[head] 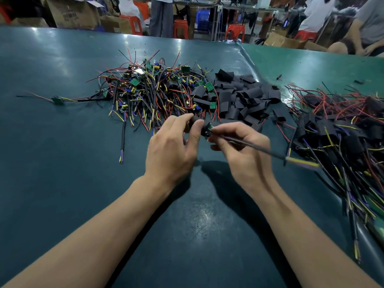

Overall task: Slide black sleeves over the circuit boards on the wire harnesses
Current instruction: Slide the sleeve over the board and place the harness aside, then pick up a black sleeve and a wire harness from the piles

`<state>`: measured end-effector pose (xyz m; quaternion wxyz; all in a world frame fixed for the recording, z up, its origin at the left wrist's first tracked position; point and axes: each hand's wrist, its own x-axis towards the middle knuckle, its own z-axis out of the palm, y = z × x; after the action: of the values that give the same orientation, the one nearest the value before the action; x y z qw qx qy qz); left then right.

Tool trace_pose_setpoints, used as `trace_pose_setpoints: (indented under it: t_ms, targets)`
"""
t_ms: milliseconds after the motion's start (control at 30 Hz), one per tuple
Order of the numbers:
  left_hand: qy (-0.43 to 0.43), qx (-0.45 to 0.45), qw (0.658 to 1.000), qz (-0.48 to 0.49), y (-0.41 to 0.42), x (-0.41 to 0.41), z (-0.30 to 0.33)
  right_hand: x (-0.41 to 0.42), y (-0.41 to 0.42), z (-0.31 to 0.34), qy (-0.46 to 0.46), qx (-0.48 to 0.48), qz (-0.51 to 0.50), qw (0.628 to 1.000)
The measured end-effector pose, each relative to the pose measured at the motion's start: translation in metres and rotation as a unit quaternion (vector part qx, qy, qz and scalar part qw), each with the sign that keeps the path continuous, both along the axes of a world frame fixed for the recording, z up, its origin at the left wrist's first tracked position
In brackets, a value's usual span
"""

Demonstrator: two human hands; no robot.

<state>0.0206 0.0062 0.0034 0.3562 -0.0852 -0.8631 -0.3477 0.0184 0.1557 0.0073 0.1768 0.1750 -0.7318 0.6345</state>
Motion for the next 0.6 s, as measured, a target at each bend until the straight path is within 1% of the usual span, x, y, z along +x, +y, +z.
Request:
trace_pose_setpoints:
  t_ms: [67,167,333,433,533,600]
  targets:
    - [-0.017,0.062,0.998,-0.019,0.0014,-0.0008,-0.0019,0.0007,-0.0017,-0.0026,0.031,0.052,-0.020,0.998]
    - [-0.049,0.140,0.988,-0.050,0.0030,-0.0026,-0.0009,0.0000,-0.0004,-0.0040,0.065,0.086,-0.048,0.993]
    - [-0.026,0.156,0.986,-0.059,0.0065,0.0026,-0.0028,-0.0005,0.0035,-0.0028,0.081,0.103,-0.102,0.986]
    - [-0.038,0.152,0.985,-0.067,0.0064,0.0032,-0.0056,-0.0013,0.0024,-0.0040,0.077,0.102,-0.103,0.986]
    - [-0.032,0.131,0.988,-0.076,0.0067,0.0038,-0.0052,-0.0013,0.0014,-0.0060,0.060,0.093,-0.094,0.989]
    - [-0.031,0.134,0.987,-0.081,0.0071,0.0041,-0.0046,-0.0026,0.0014,-0.0069,0.057,0.085,-0.097,0.990]
